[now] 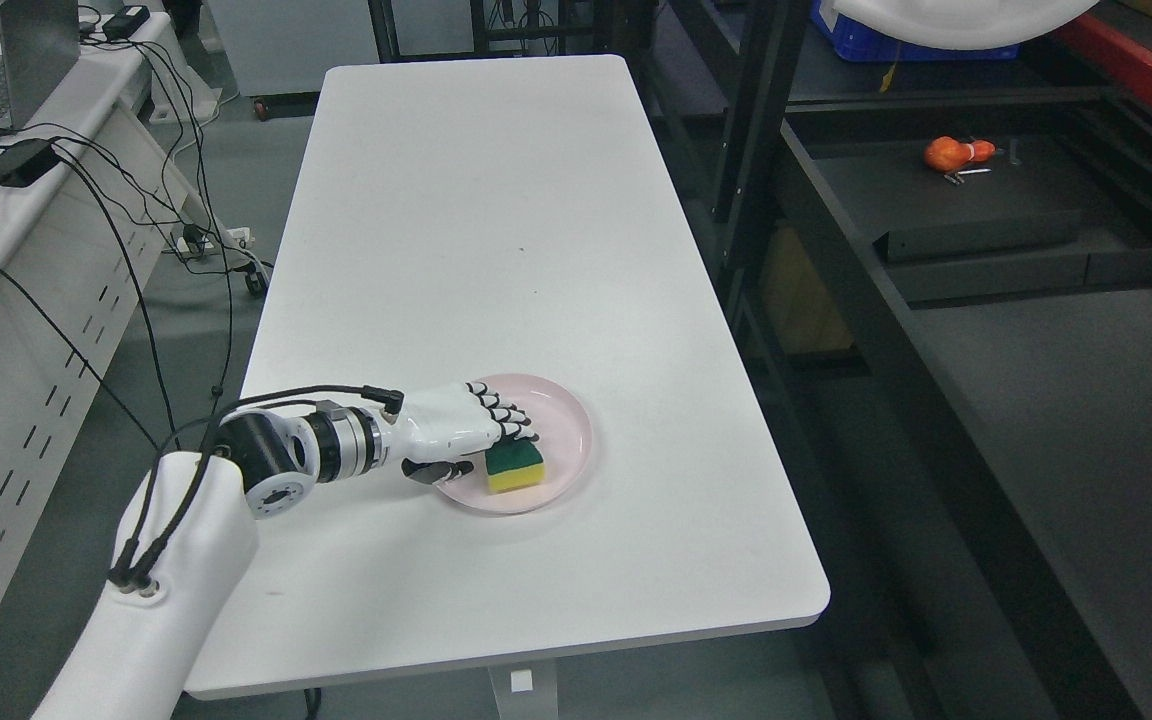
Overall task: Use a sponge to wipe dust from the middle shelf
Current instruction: 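Lower the left hand onto the green-yellow sponge and close fingers around it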
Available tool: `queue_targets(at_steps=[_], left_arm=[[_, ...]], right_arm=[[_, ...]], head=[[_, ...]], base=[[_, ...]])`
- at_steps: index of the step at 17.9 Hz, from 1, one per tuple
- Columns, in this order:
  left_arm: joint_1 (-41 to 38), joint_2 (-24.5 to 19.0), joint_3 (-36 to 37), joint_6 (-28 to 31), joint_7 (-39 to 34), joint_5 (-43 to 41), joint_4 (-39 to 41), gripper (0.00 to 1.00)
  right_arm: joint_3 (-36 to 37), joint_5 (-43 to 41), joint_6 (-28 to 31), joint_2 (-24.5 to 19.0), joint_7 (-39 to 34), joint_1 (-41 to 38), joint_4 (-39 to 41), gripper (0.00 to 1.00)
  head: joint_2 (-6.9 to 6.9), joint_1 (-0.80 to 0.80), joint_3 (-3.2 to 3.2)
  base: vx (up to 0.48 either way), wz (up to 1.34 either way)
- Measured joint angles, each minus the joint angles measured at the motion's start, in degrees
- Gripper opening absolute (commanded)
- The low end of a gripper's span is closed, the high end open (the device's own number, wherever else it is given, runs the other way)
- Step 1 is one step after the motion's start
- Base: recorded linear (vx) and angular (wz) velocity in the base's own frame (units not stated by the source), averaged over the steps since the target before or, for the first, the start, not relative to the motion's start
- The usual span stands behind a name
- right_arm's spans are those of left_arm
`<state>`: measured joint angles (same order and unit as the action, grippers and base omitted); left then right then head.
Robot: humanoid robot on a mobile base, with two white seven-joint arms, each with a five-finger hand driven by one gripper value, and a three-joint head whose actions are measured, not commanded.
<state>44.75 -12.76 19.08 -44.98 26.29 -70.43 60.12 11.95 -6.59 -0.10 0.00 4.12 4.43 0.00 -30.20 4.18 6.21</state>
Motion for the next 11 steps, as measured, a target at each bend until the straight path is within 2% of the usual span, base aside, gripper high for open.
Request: queue_targets(at_steps=[5,7,11], left_arm=[[0.14,0.35,-1.26,0.0,0.19,0.0,-0.95,0.63],[0.14,0.47,-2.2,0.0,0.4,-0.01,-1.33,0.54],[0.25,0.64,-4.4,0.0,0.58,0.08,-1.73,0.48]], right_arm=[[0.0,0.0,0.0,0.0,-0.01,0.01,0.0,1.0],[0.0,0.0,0.0,0.0,-0.01,0.0,0.0,1.0],[0.0,0.0,0.0,0.0,-0.01,-0.01,0.0,1.0]], head=[[0.0,0.0,0.0],[0.0,0.0,0.0],[0.0,0.0,0.0]], base=[[0.0,0.0],[0.0,0.0],[0.0,0.0]])
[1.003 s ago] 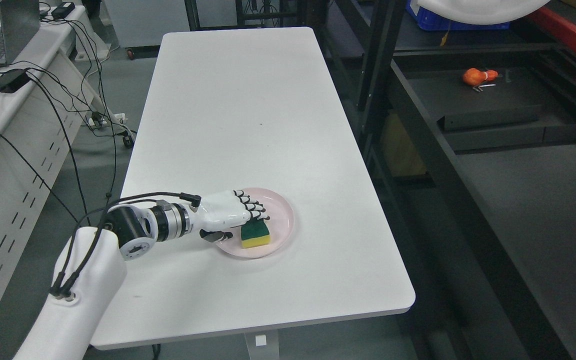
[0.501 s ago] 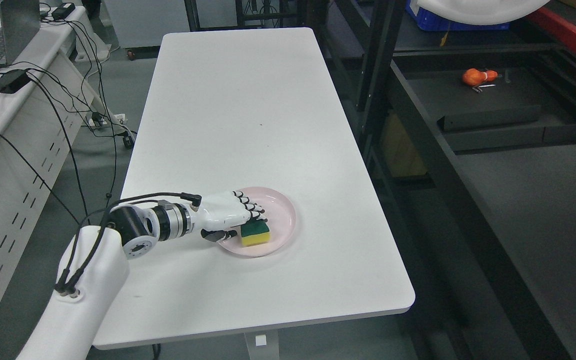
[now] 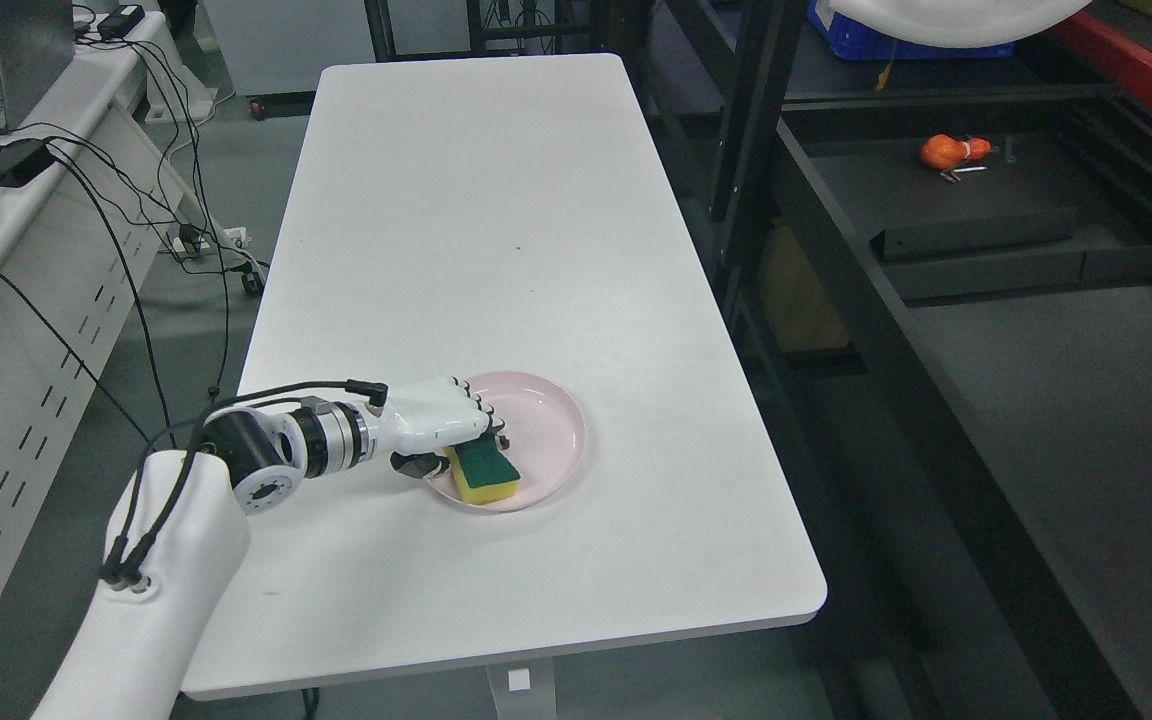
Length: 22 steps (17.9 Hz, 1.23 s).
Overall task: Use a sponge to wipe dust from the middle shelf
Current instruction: 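Lower the left hand onto the green-yellow sponge and close fingers around it, then lift the sponge off the plate with the left hand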
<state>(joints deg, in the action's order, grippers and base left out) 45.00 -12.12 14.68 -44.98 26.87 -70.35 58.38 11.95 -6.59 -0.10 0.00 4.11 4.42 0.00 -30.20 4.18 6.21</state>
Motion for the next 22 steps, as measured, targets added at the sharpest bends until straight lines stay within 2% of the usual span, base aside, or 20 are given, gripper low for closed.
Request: queue_targets(at_steps=[3,6,10,13,18,22], left_arm=[[0.57,0.06,-2.07,0.0,-0.08,0.34,-0.11,0.39],[1.86,0.04,-4.08,0.0,-0.24,1.71,-0.11,0.22],[3.37,-0.5,-6.73,0.0,-0.36,5.47,0.23,0.14],[3.84,-0.73,-8.1,0.0,-0.33,8.05,1.64,0.01],[5.06,-0.75,-9.57,0.0,1.46,13.12,4.57,0.0],[7.09,1.02,-10.24,0.0,1.83,16.95,7.58,0.02]], right_arm=[[0.0,0.0,0.0,0.0,0.0,0.0,0.0,1.0],[0.0,0.0,0.0,0.0,0.0,-0.01,0.0,1.0],[0.0,0.0,0.0,0.0,-0.2,0.0,0.0,1.0],[0.0,0.0,0.0,0.0,-0.23,0.0,0.0,1.0],[0.0,0.0,0.0,0.0,-0.08,0.03,0.0,1.0],[0.0,0.0,0.0,0.0,-0.03,0.03,0.0,1.0]], head=[[0.0,0.0,0.0],[0.0,0.0,0.0],[0.0,0.0,0.0],[0.0,0.0,0.0],[0.0,0.0,0.0],[0.0,0.0,0.0]], base=[[0.0,0.0],[0.0,0.0],[0.0,0.0],[0.0,0.0],[0.0,0.0],[0.0,0.0]])
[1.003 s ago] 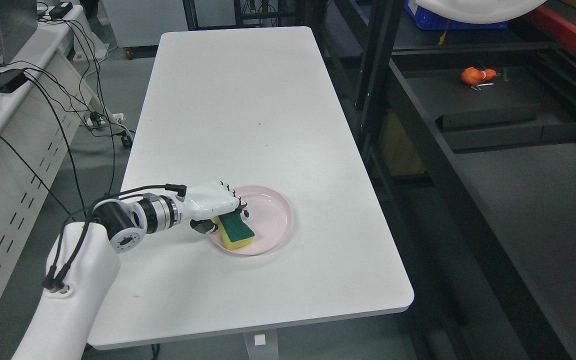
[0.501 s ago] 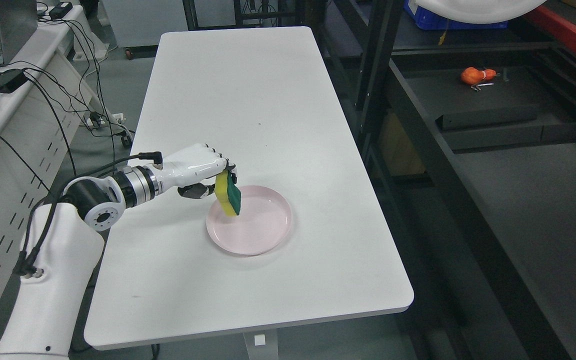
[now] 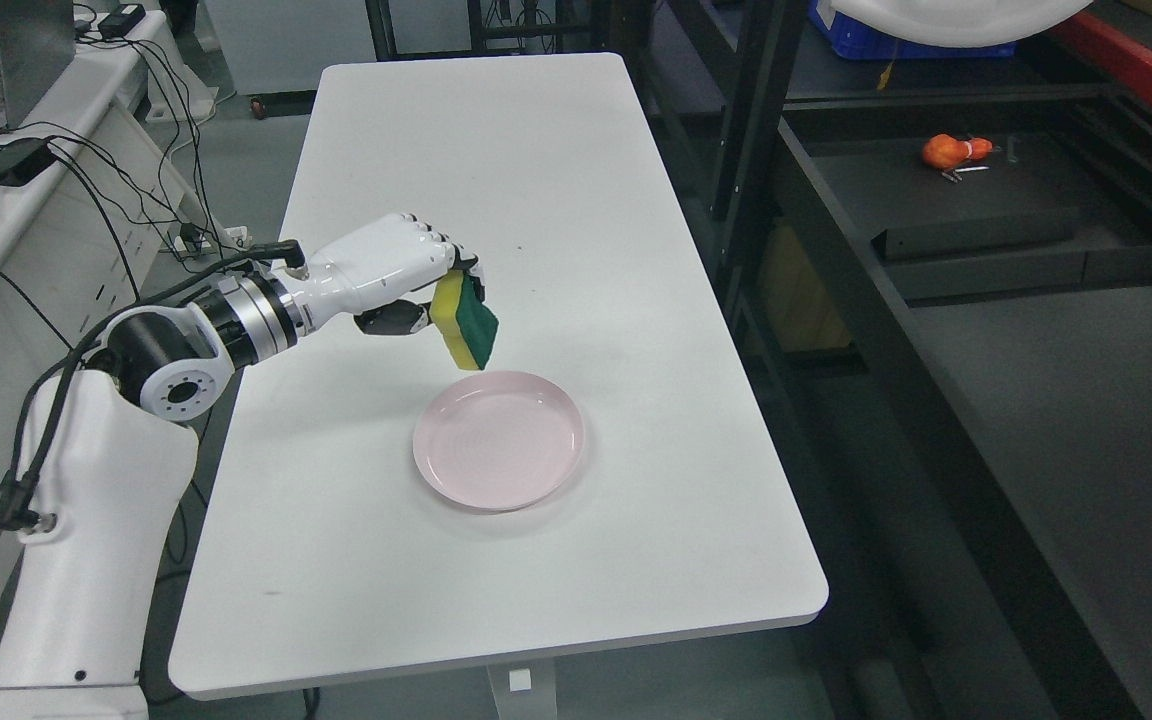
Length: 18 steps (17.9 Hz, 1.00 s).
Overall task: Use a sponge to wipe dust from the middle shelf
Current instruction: 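Lift the sponge off the plate with the left hand, then carry the sponge toward the metal shelf while the robot turns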
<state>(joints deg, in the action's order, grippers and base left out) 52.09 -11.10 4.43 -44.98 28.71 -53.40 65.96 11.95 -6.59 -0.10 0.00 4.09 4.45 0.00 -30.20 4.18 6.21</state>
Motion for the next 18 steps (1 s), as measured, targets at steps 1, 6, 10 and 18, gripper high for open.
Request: queue_targets(at_steps=[1,6,10,18], left_arm=[[0.65,0.77,-0.12,0.0,0.02,1.22,0.64,0.02],[1.99,4.76,0.37,0.0,0.36,10.87,3.11,0.02],[1.89,6.76,1.57,0.0,0.49,16.03,4.62,0.02],[1.83,9.14,3.9,0.0,2.87,19.26,6.33,0.05]], right_arm=[[0.0,0.0,0.0,0.0,0.0,0.0,0.0,1.0],[0.0,0.0,0.0,0.0,0.01,-0.02,0.0,1.0],[0.0,0.0,0.0,0.0,0.01,-0.02,0.0,1.0],[0.0,0.0,0.0,0.0,0.05,-0.02,0.0,1.0]], head=[[0.0,0.0,0.0],[0.0,0.0,0.0],[0.0,0.0,0.0],[0.0,0.0,0.0]], base=[[0.0,0.0],[-0.007,0.0],[-0.092,-0.03],[-0.207,-0.3]])
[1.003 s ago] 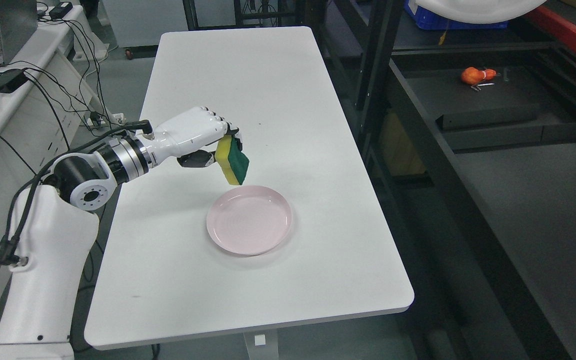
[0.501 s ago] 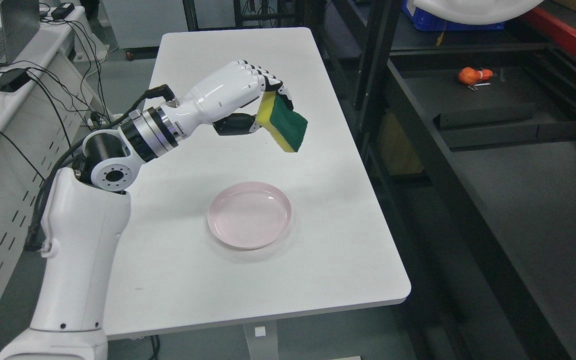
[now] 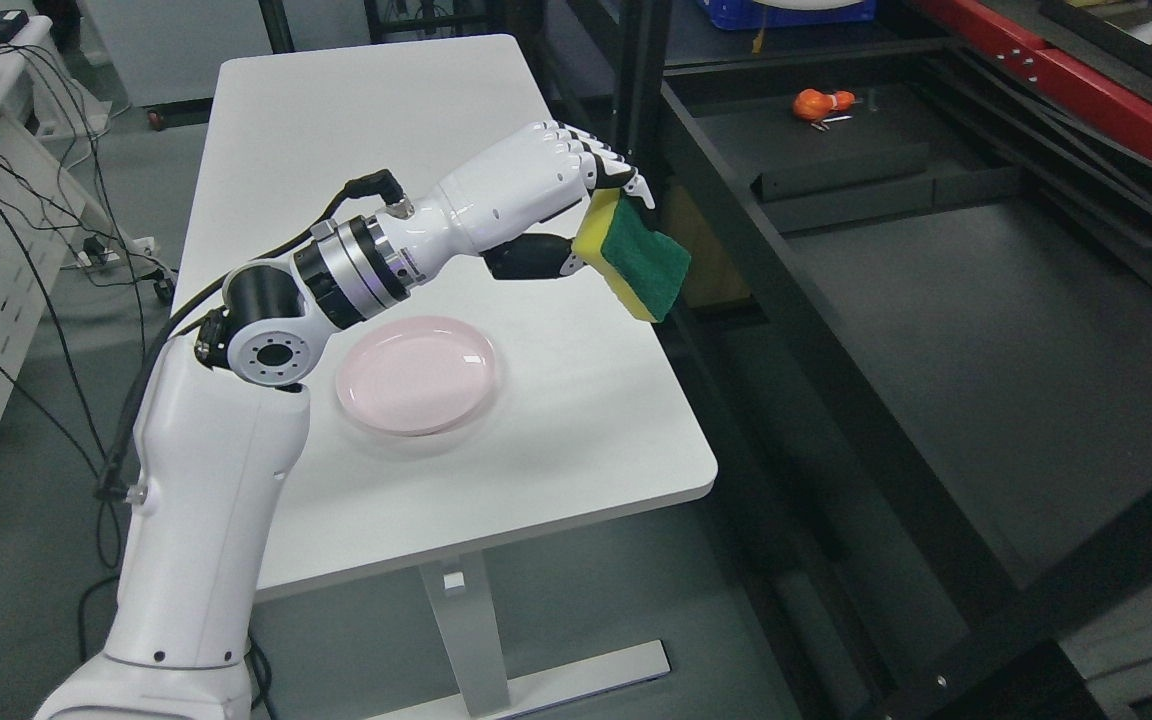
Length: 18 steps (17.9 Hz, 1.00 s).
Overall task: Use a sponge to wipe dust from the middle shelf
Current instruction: 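Carry the sponge toward the metal shelf while the robot turns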
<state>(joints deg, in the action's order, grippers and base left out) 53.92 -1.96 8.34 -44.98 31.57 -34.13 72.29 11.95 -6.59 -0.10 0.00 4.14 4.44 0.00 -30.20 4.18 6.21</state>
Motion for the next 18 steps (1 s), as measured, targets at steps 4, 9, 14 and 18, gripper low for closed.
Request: queue_targets(at_steps=[4,9,14,18], left_arm=[[-0.28,0.73,2.28,0.0,0.01,4.23,0.37,0.05],[-0.87,1.21,6.17,0.0,-0.37,11.12,0.49,0.02],[-1.35,1.48,10.63,0.0,-5.75,25.03,0.49,0.0],[-1.53,1.65,13.52,0.0,-8.24,33.95,0.49,0.0]], right_arm=[[0.0,0.0,0.0,0.0,0.02,0.03,0.0,1.0],[0.0,0.0,0.0,0.0,0.02,0.02,0.0,1.0],[0.0,0.0,0.0,0.0,0.02,0.02,0.0,1.0],[0.0,0.0,0.0,0.0,0.03,0.01,0.0,1.0]], head=[[0.0,0.0,0.0],[0.0,0.0,0.0],[0.0,0.0,0.0],[0.0,0.0,0.0]], base=[[-0.27,-0.32],[-0.321,-0.05],[-0.359,-0.21],[-0.365,-0.45]])
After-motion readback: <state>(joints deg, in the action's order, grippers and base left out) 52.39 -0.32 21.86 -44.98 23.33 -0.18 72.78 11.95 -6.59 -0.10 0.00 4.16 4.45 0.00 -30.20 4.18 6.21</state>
